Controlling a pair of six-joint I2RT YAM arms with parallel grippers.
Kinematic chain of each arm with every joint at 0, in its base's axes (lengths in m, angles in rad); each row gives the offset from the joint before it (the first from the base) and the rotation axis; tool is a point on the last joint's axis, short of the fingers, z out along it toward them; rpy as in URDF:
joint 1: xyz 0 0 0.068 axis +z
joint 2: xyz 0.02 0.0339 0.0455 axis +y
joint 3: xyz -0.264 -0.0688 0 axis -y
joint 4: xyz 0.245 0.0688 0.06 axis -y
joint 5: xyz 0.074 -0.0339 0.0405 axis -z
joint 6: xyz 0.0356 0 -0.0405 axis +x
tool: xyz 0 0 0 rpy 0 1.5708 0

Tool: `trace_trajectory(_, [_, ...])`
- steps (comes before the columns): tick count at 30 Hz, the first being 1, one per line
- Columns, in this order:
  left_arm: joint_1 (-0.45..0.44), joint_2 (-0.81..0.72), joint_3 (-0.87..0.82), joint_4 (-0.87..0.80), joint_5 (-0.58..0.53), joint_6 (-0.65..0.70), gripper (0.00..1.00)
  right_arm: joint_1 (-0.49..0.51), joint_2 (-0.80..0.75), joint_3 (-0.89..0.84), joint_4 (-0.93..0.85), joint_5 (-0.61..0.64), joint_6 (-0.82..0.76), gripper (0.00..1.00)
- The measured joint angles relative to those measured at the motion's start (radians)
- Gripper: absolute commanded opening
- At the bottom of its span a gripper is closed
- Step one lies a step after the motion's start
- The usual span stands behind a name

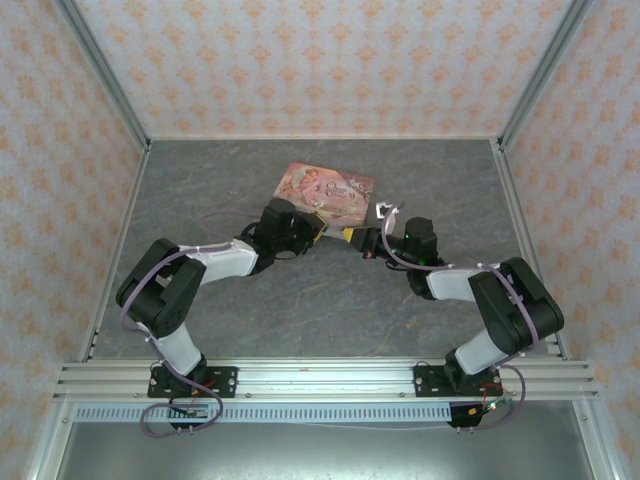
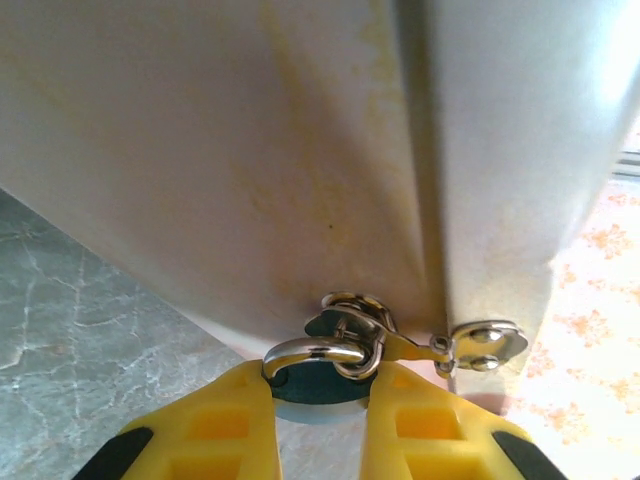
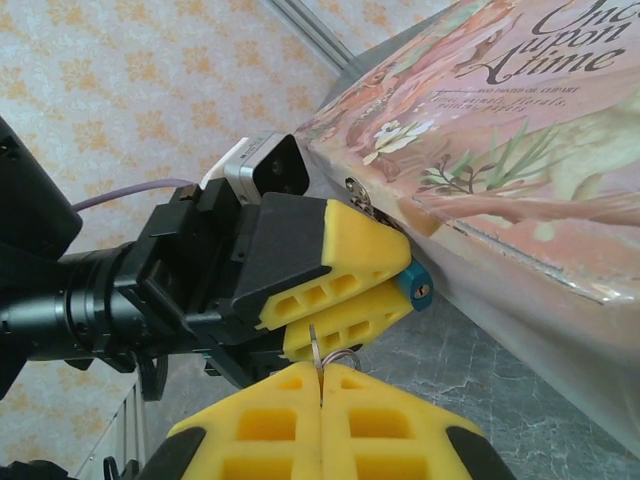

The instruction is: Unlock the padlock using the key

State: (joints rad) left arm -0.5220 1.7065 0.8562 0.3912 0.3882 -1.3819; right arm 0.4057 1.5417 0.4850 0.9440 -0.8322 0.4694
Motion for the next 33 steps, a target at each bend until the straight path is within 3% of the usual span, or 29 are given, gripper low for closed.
trace_trajectory(13, [-0.02, -0.012, 0.0, 0.001, -0.002, -0.164, 0.02, 0.009, 0.105, -0.023, 0.128, 0.058, 0.017, 0.0])
trace_trajectory(33, [-0.035, -0.017, 0.0, 0.001, -0.004, -0.192, 0.02, 0.02, 0.212, -0.02, 0.219, 0.084, 0.071, 0.0])
